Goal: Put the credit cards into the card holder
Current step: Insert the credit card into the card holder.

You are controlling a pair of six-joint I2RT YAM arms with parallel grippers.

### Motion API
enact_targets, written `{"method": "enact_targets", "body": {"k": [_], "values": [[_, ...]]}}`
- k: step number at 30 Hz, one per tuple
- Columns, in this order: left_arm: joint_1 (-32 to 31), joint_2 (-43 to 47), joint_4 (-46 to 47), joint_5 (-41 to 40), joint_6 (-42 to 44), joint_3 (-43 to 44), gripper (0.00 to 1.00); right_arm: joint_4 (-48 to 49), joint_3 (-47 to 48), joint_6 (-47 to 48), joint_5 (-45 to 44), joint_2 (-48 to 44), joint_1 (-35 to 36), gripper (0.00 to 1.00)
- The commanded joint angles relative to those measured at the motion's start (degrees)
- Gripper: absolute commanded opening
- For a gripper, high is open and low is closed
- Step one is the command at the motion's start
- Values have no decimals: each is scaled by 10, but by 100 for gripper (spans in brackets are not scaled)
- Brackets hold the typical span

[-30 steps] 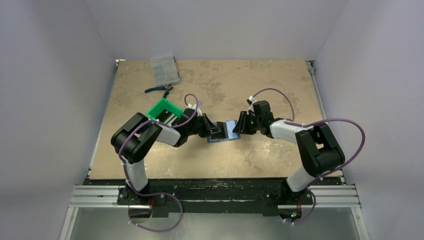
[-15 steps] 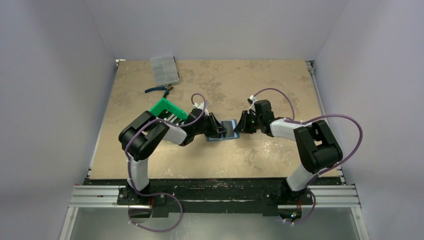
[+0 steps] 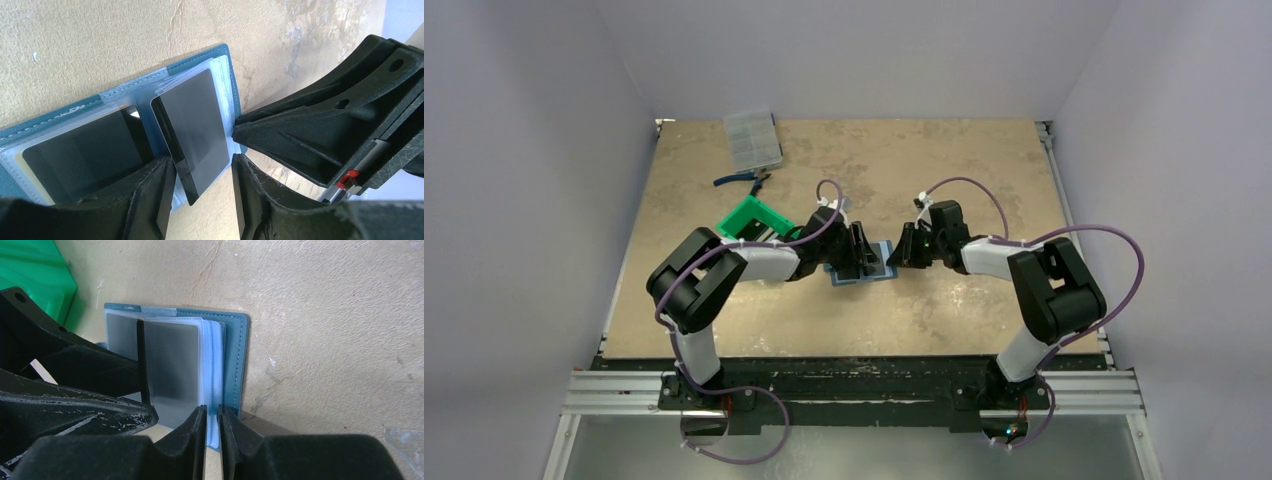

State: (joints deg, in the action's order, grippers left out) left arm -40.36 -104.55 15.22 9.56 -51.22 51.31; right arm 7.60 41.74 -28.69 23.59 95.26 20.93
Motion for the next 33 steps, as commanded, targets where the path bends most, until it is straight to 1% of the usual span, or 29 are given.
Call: {"method": "enact_targets", "body": {"k": [1, 7, 10, 13, 15, 17, 18, 22, 24, 26, 28, 31, 33], "values": [[-7, 1, -50, -8, 36, 26, 49, -5, -7, 6, -5, 7, 3, 22], [-49, -51, -56, -16, 41, 87, 50, -5, -7, 5, -4, 3, 3, 22], [-53, -43, -87, -36, 60, 96, 51, -4, -7, 0, 8, 0, 2, 22], [-51, -6, -134, -78, 95, 91, 57, -6, -9, 0, 0, -6, 2, 23], [-50, 17, -167, -86, 116, 93, 60, -7, -8, 0, -7, -8, 1, 24], [-51, 34, -199, -84, 131, 105, 69, -9, -5, 1, -11, -9, 1, 24], [-51, 41, -211, -85, 136, 108, 71, -11, -4, 1, -13, -9, 1, 25], [-50, 67, -248, -94, 147, 121, 76, -15, -1, 3, -15, -10, 1, 26], [-51, 75, -253, -94, 146, 123, 77, -16, -3, 5, -14, -13, 2, 27], [-50, 81, -244, -93, 146, 122, 73, -14, -5, 5, -9, -19, 2, 29], [-50, 80, -228, -82, 142, 119, 66, -14, -6, 6, -3, -29, 1, 31], [-48, 58, -202, -55, 134, 119, 41, -18, -4, 3, 1, -47, 1, 34], [-47, 40, -195, -49, 131, 122, 27, -25, -1, 2, 4, -52, 1, 36]]}}
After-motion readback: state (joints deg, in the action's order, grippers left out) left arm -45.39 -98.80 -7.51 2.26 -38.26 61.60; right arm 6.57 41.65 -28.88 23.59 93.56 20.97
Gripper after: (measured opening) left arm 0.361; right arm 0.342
